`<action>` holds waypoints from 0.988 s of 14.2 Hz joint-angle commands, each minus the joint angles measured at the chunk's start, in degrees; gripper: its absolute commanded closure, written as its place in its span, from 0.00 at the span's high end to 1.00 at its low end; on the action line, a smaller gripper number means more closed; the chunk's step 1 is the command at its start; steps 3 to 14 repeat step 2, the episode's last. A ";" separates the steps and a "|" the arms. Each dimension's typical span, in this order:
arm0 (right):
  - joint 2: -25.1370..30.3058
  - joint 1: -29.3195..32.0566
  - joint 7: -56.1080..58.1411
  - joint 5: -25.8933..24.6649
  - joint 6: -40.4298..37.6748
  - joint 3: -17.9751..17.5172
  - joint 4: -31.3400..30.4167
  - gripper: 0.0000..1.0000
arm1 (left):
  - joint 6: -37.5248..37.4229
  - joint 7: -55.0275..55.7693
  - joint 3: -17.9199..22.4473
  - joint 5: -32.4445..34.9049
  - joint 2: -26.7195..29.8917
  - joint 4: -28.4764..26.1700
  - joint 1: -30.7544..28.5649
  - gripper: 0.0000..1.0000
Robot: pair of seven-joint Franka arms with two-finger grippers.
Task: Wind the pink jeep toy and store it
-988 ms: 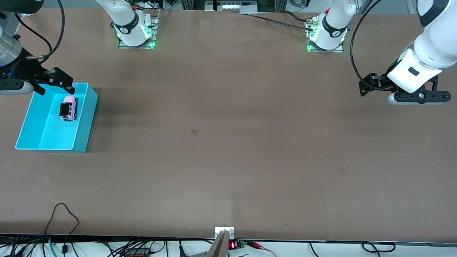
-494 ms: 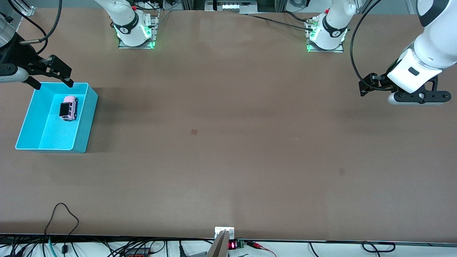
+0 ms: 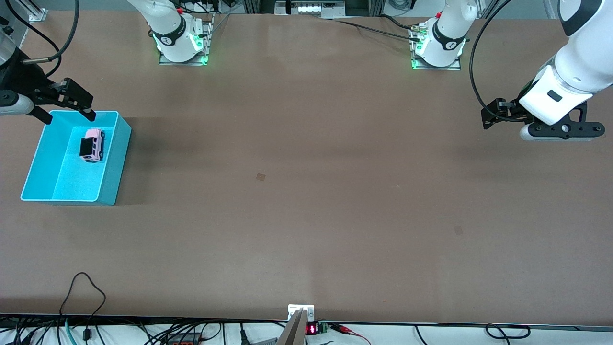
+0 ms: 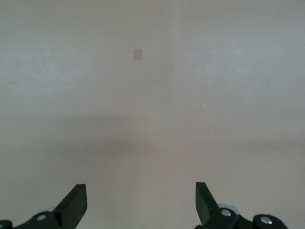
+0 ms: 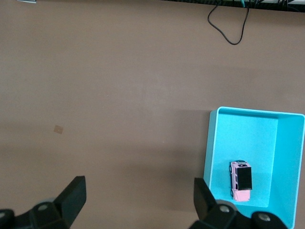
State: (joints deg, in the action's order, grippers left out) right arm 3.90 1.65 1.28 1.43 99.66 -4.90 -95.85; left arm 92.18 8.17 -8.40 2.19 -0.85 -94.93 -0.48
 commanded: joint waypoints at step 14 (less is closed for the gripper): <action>-1.87 -5.51 -0.75 -0.11 -2.45 5.23 3.56 1.00 | -1.57 0.09 -0.22 -0.69 -0.03 0.89 -0.04 1.00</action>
